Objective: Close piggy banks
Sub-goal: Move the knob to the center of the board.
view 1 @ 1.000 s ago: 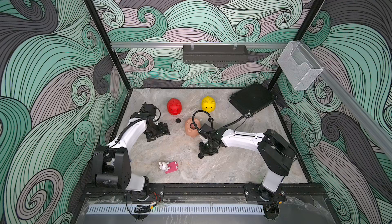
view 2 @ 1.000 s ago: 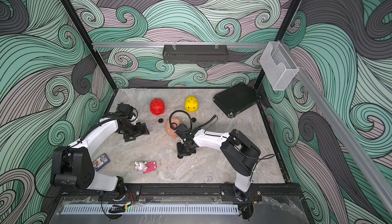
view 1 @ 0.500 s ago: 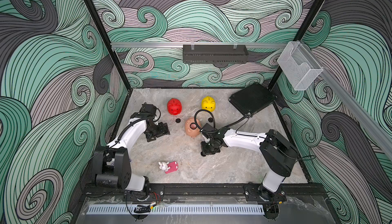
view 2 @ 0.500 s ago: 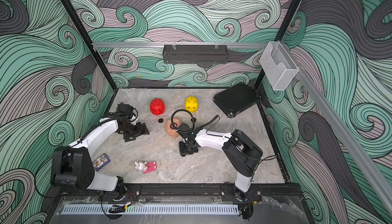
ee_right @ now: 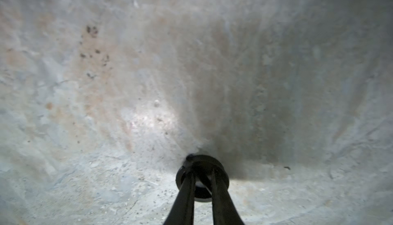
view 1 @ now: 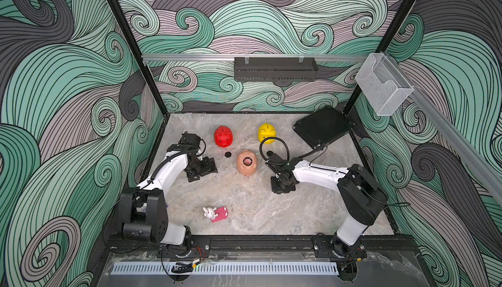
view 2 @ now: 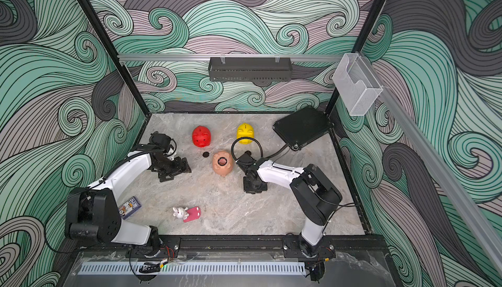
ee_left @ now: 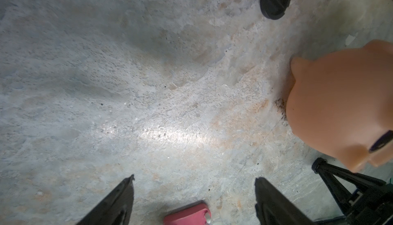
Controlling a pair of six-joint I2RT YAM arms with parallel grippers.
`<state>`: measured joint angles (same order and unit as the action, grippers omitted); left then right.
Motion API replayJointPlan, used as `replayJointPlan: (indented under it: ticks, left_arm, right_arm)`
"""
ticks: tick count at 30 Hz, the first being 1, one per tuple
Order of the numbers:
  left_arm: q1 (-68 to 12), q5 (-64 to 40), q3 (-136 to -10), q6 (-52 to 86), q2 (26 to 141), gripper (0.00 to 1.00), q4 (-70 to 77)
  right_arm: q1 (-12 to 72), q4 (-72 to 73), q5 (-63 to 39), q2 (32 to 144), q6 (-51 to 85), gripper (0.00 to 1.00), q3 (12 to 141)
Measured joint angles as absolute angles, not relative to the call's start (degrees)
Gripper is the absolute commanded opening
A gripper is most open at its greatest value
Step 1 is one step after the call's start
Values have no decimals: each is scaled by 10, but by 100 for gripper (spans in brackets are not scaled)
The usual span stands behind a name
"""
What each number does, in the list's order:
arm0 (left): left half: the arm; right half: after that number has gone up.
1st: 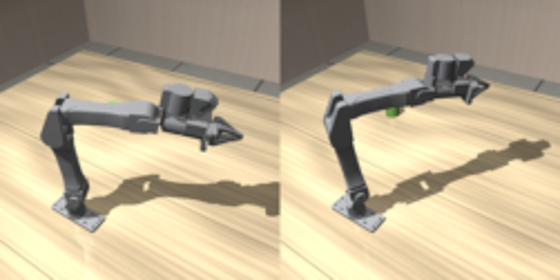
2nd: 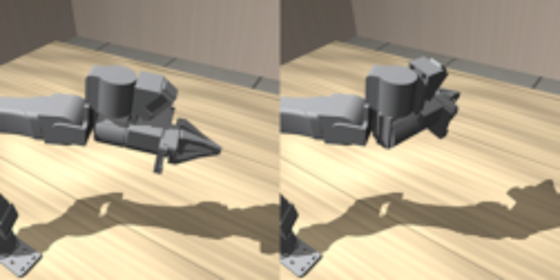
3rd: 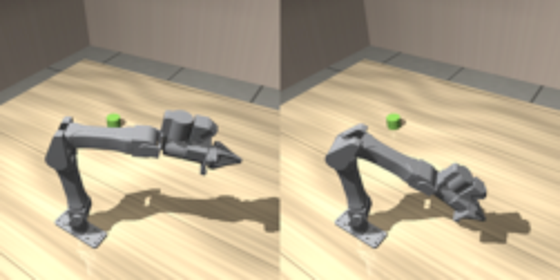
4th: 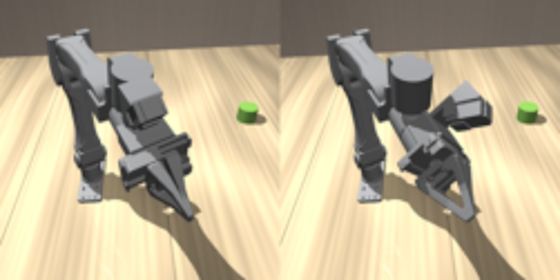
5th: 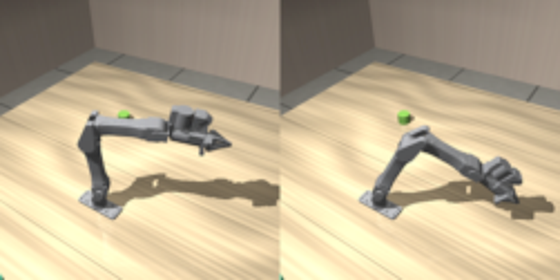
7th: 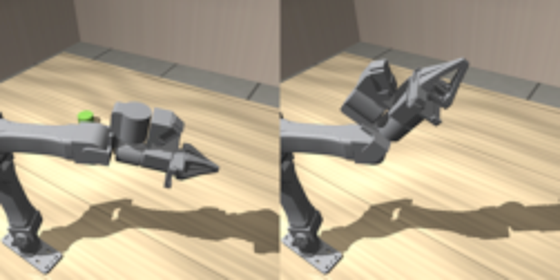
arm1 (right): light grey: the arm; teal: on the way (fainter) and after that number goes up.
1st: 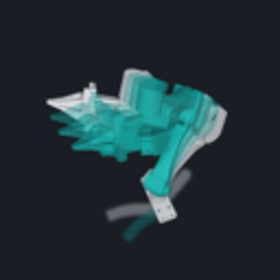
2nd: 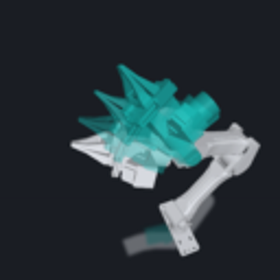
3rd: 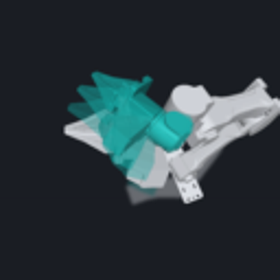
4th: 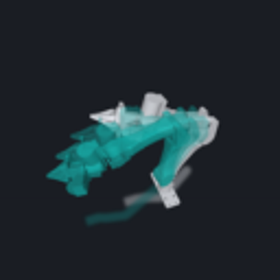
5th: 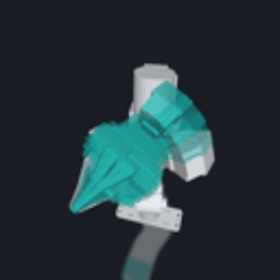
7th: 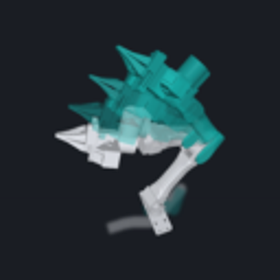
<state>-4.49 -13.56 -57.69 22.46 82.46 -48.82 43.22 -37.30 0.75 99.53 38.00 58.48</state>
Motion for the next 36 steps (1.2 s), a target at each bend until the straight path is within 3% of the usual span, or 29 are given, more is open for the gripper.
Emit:
replayJointPlan:
  ticks: [25, 36]
  left_arm:
    - [-45, -136, -565, 224, 811, 88, -488]
    - [-45, -139, -565, 224, 811, 89, -488]
  right_arm:
    - [431, -401, 29, 1020, 334, 17, 613]
    - [431, -407, 30, 1032, 320, 8, 627]
